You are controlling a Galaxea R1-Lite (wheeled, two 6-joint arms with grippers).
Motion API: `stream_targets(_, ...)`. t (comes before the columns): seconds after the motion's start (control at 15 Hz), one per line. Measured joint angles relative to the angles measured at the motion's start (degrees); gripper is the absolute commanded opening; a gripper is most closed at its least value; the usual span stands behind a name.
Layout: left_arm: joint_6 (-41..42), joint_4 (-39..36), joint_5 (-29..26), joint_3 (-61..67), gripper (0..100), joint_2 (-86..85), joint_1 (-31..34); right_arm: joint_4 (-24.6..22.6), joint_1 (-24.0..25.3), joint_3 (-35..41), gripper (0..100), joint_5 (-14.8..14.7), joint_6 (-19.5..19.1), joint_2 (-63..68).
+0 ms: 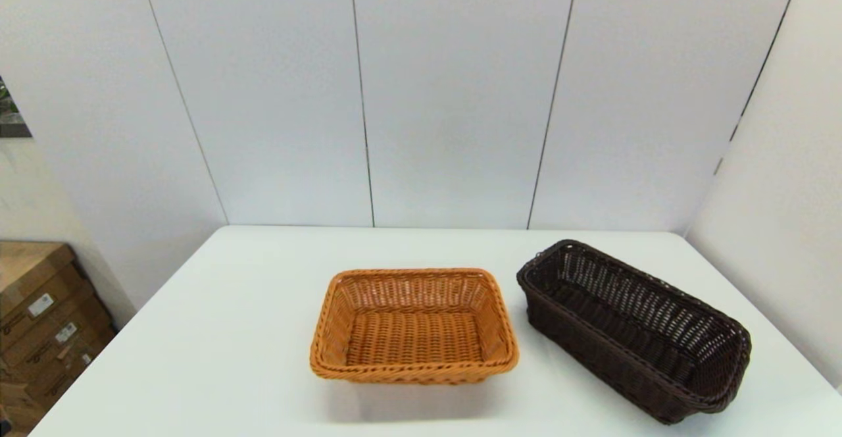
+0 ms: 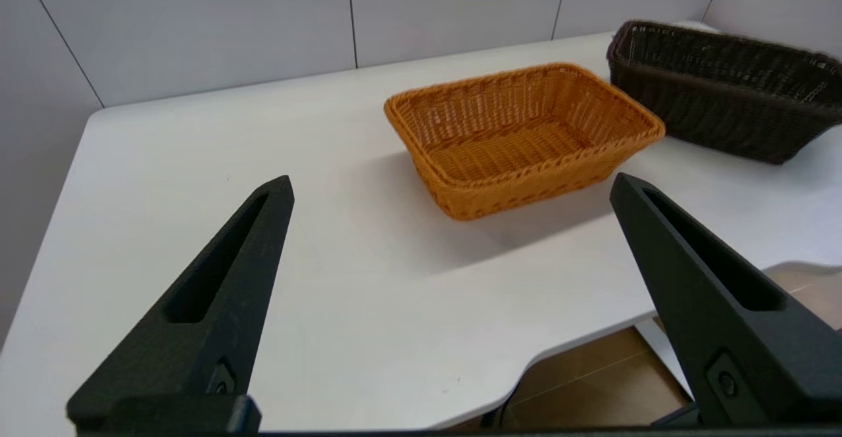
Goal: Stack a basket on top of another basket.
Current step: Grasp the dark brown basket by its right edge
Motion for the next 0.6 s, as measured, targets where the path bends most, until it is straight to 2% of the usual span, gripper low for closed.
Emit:
stream_targets(0.33,1.17,-0.15,3.86,7.53,100,-8.79,-0.90,0.00,0.00,0.00,100,0.00,0.00,0.00)
stream_targets(0.6,1.28,-0.17,12.98,10.62,100,-12.29,-1.16,0.00,0.00,0.00,100,0.00,-0.02,0.00)
